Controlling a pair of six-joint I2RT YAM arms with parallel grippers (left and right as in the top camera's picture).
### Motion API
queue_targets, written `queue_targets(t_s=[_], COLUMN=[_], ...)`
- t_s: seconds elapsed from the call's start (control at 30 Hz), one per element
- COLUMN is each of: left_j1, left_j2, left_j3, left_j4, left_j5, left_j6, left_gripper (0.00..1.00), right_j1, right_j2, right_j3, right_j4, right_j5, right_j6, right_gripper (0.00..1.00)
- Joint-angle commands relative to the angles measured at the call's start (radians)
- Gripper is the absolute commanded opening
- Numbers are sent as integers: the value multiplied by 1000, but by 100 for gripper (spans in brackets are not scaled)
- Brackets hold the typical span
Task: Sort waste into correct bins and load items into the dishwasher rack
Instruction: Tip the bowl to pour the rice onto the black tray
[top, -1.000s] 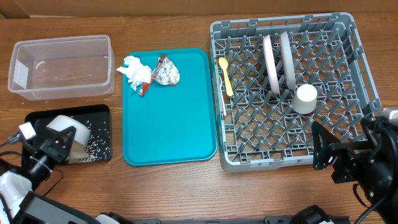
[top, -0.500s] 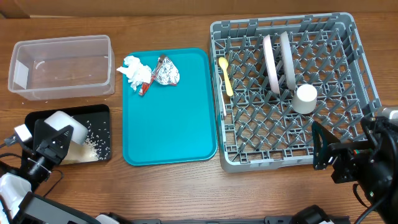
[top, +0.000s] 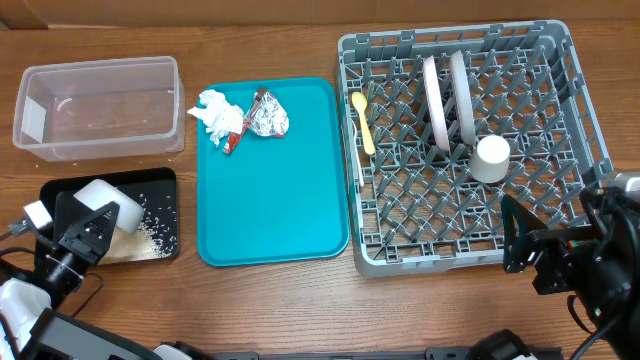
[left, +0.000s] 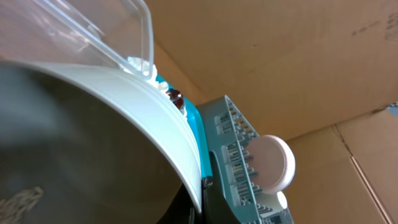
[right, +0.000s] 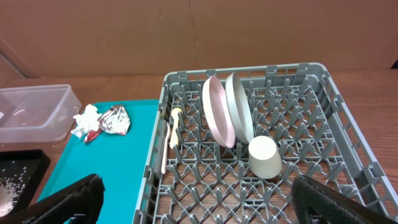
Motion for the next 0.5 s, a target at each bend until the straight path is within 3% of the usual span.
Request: queue_targets(t_s=[0.0,0.2,0.47], left_j1=[-1,-7,-9], left_j2=[4,4,5], left_j3=[-6,-6,-5], left_j4=[22,-17,16], left_j5=[65,66,-92], left_j6=[-26,-61,-61], left_gripper=[4,4,4], right_j1=[5,5,5], right_j2=[-4,-4,-4], right_j3=[-3,-3,-3], right_j4=[5,5,5], right_j5=[0,0,0], right_j6=[-3,-3,-3], right_gripper=[100,100,100])
